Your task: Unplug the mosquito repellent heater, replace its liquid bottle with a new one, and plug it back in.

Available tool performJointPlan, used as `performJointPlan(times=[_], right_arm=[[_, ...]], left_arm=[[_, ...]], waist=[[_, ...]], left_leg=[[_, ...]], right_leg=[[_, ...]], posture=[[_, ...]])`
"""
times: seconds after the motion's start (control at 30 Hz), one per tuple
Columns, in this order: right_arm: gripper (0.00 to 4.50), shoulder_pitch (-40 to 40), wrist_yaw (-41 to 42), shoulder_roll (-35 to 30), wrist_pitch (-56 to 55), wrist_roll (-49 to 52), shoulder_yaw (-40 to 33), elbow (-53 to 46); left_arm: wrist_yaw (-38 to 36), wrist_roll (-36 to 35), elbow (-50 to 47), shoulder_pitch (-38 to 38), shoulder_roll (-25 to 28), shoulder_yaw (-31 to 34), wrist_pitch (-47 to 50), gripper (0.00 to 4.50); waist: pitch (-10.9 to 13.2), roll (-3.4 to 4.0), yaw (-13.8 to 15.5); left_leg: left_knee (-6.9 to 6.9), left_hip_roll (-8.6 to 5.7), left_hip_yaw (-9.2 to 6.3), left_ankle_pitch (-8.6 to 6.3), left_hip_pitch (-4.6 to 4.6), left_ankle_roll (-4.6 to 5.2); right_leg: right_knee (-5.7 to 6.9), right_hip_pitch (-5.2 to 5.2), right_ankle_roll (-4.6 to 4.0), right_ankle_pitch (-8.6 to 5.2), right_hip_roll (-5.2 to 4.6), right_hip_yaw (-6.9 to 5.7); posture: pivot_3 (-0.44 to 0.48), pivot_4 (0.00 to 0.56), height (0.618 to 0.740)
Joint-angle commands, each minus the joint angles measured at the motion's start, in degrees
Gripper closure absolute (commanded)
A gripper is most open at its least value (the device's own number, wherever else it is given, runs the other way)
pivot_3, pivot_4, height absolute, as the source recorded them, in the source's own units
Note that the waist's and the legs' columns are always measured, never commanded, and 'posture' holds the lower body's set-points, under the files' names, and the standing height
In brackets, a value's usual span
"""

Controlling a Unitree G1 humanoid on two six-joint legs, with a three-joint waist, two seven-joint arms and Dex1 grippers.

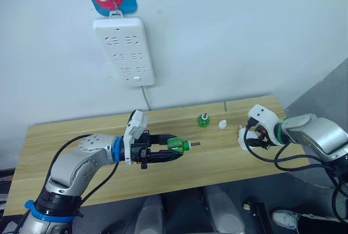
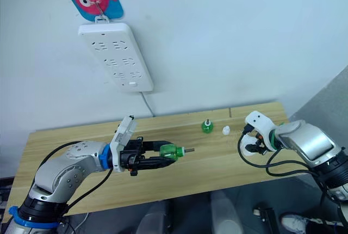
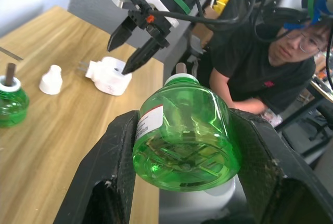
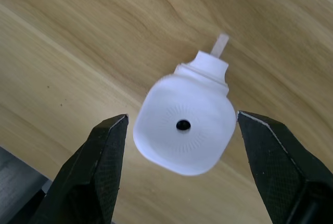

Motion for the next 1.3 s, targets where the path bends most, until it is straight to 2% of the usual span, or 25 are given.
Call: performJointPlan(times=[0.03, 0.63, 0.9, 1.27, 1.3], right_arm=[[1.04, -0.3, 1.6, 0.6, 0.8, -2.4, -0.1, 0.0], [1.04, 1.1, 1.5, 7.1, 3.6, -9.8, -2.0, 4.4], [1.04, 3.8, 2.7, 5.3, 4.7, -9.5, -2.6, -0.3], [1.04, 6.3, 1.6, 4.8, 3.3, -10.7, -4.7, -1.3], [0.86, 6.5, 1.6, 5.0, 3.3, -10.7, -5.1, -1.3]], left_arm=[[0.5, -0.7, -3.1, 0.3, -0.4, 1.2, -0.3, 2.25], [3.4, -1.7, -4.7, 0.2, -1.4, 1.1, 1.6, 2.25], [4.5, -1.9, -4.8, -0.5, -2.0, 0.7, 2.3, 2.25], [5.4, -1.5, -4.7, -1.2, -3.1, 0.3, 3.0, 2.25], [5.5, -1.4, -4.7, -1.2, -3.2, 0.3, 3.0, 2.25]], waist=[[0.1, 0.01, 0.0], [0.2, 0.00, 0.0], [0.3, -0.02, 0.0], [0.3, -0.03, 0.0], [0.3, -0.04, 0.0]], left_leg=[[-0.01, 0.00, -0.03, 0.00, -0.03, 0.00], [-0.02, -0.03, -0.09, 0.00, -0.07, 0.00], [-0.03, -0.03, -0.10, 0.00, -0.08, 0.00], [-0.03, -0.03, -0.07, 0.00, -0.07, 0.00], [-0.03, -0.04, -0.07, 0.00, -0.07, 0.00]], right_leg=[[0.00, -0.02, 0.00, 0.00, 0.00, -0.02], [0.00, -0.04, 0.00, 0.01, -0.05, -0.08], [-0.01, -0.04, 0.01, 0.00, -0.05, -0.08], [-0.02, -0.04, 0.02, 0.00, -0.04, -0.07], [-0.02, -0.04, 0.02, 0.00, -0.04, -0.07]], posture=[[-0.195, 0.345, 0.740], [-0.189, 0.348, 0.740], [-0.206, 0.353, 0.740], [-0.212, 0.352, 0.740], [-0.212, 0.352, 0.740]])
